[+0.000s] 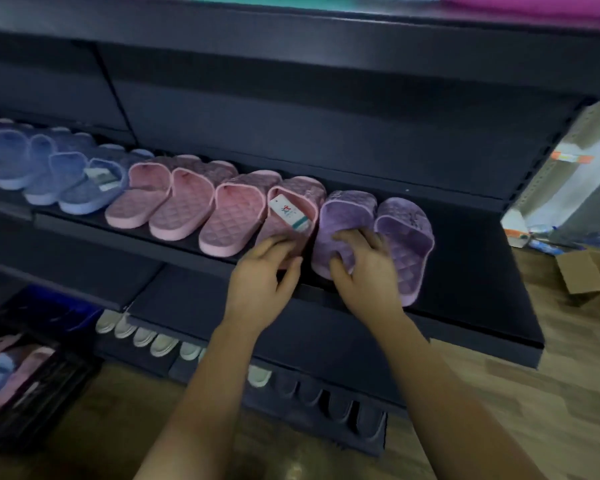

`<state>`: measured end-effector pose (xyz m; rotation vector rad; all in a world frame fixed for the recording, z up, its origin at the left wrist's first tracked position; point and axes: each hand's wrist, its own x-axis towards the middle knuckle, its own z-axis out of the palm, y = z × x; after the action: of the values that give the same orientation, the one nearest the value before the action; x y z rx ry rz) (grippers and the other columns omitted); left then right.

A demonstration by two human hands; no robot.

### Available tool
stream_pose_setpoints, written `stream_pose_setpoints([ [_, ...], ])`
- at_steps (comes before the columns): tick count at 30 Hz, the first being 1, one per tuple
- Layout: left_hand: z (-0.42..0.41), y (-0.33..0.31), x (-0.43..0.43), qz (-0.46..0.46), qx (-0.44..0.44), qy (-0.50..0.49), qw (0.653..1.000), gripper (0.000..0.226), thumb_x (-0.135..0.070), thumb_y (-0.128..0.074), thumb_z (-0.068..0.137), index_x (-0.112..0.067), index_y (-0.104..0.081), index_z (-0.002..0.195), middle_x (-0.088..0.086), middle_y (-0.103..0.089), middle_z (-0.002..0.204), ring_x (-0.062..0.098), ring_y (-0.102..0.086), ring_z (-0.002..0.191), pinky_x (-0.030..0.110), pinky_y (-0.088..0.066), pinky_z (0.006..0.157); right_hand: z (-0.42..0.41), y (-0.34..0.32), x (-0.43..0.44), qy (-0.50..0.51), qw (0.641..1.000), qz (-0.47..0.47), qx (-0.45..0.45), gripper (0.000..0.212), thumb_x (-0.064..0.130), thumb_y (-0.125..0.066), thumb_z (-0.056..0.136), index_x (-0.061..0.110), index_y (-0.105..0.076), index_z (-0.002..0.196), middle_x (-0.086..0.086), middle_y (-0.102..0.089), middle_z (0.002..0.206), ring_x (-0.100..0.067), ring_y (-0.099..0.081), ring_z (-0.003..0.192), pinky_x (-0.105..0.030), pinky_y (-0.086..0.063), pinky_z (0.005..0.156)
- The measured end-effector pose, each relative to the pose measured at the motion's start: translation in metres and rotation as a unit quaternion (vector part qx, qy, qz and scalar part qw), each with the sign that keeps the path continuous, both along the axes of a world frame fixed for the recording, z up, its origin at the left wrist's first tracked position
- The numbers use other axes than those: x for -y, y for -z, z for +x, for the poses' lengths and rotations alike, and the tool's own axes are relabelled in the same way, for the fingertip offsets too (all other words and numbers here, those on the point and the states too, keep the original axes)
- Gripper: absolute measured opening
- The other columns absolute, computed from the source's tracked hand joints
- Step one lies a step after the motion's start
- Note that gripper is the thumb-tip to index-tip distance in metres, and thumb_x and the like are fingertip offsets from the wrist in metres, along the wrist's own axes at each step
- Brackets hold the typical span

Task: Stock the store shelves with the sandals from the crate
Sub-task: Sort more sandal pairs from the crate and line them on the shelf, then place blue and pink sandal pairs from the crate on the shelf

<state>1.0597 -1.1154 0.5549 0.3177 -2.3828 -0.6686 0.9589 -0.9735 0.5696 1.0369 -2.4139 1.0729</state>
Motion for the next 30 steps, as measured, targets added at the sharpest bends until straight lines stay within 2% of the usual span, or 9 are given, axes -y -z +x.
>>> stream_pose_setpoints([
  [5, 0.099, 0.000, 0.061, -0.035, 0.044, -0.169, 0.984, 0.039, -0.033, -0.046, 0.093, -0.012, -0.060, 0.124, 0.004, -0.064, 0.122, 0.024, -0.062, 0.106, 0.041, -0.048, 0.090, 0.054, 0.007, 0.094, -0.192, 0.980, -0.040, 0.027, 0.023, 0.014, -0.055, 0.084, 0.010, -0.065, 0.105, -0.006, -0.063, 0.101, -0.022, -0.058, 0.095, -0.031, -0.046, 0.081],
  [11, 0.251, 0.016, 0.117, -0.029, 0.141, -0.380, 0.914, 0.035, -0.026, -0.051, 0.090, -0.017, -0.059, 0.123, 0.002, -0.065, 0.120, 0.026, -0.061, 0.108, 0.043, -0.047, 0.088, 0.174, 0.038, 0.205, -0.367, 0.929, 0.014, 0.051, 0.022, 0.013, -0.059, 0.086, 0.013, -0.064, 0.107, -0.003, -0.061, 0.104, -0.022, -0.059, 0.096, -0.033, -0.048, 0.078],
  [15, 0.347, 0.028, 0.153, -0.001, 0.154, -0.472, 0.868, 0.034, -0.029, -0.051, 0.092, -0.020, -0.059, 0.124, -0.002, -0.066, 0.119, 0.019, -0.061, 0.108, 0.042, -0.045, 0.093, 0.259, 0.053, 0.273, -0.448, 0.890, 0.055, 0.061, 0.022, 0.012, -0.060, 0.086, 0.014, -0.064, 0.107, -0.002, -0.061, 0.108, -0.019, -0.059, 0.097, -0.031, -0.048, 0.080],
  [19, 0.441, 0.038, 0.208, 0.028, 0.178, -0.526, 0.831, 0.035, -0.031, -0.050, 0.093, -0.024, -0.058, 0.126, -0.005, -0.064, 0.121, 0.012, -0.060, 0.109, 0.038, -0.041, 0.100, 0.334, 0.072, 0.347, -0.478, 0.870, 0.087, 0.087, 0.024, 0.014, -0.058, 0.087, 0.017, -0.064, 0.109, 0.001, -0.061, 0.109, -0.017, -0.060, 0.096, -0.037, -0.053, 0.082],
  [22, 0.501, 0.044, 0.256, 0.042, 0.202, -0.548, 0.810, 0.037, -0.033, -0.050, 0.094, -0.025, -0.056, 0.129, -0.004, -0.061, 0.127, 0.012, -0.058, 0.114, 0.037, -0.037, 0.104, 0.383, 0.082, 0.402, -0.466, 0.874, 0.104, 0.094, 0.024, 0.014, -0.059, 0.087, 0.018, -0.064, 0.110, 0.000, -0.062, 0.106, -0.018, -0.061, 0.091, -0.037, -0.053, 0.079],
  [24, 0.531, 0.046, 0.292, 0.059, 0.212, -0.565, 0.795, 0.038, -0.034, -0.050, 0.094, -0.026, -0.054, 0.130, -0.004, -0.059, 0.130, 0.012, -0.057, 0.116, 0.036, -0.036, 0.106, 0.410, 0.086, 0.438, -0.463, 0.874, 0.109, 0.100, 0.024, 0.014, -0.060, 0.087, 0.018, -0.063, 0.111, -0.001, -0.063, 0.105, -0.017, -0.060, 0.090, -0.033, -0.051, 0.075],
  [27, 0.564, 0.056, 0.345, 0.101, 0.212, -0.571, 0.787, 0.038, -0.034, -0.050, 0.094, -0.027, -0.053, 0.131, -0.004, -0.057, 0.133, 0.014, -0.054, 0.120, 0.033, -0.030, 0.109, 0.438, 0.095, 0.488, -0.449, 0.879, 0.119, 0.110, 0.024, 0.014, -0.061, 0.086, 0.018, -0.065, 0.110, 0.000, -0.066, 0.104, -0.009, -0.055, 0.086, -0.020, -0.038, 0.072],
  [30, 0.585, 0.073, 0.400, 0.105, 0.218, -0.559, 0.793, 0.038, -0.034, -0.050, 0.094, -0.025, -0.054, 0.130, -0.004, -0.058, 0.131, 0.014, -0.056, 0.117, 0.031, -0.030, 0.107, 0.453, 0.109, 0.540, -0.426, 0.886, 0.142, 0.118, 0.025, 0.014, -0.061, 0.087, 0.017, -0.065, 0.111, -0.001, -0.067, 0.104, -0.010, -0.055, 0.086, -0.021, -0.037, 0.072],
])
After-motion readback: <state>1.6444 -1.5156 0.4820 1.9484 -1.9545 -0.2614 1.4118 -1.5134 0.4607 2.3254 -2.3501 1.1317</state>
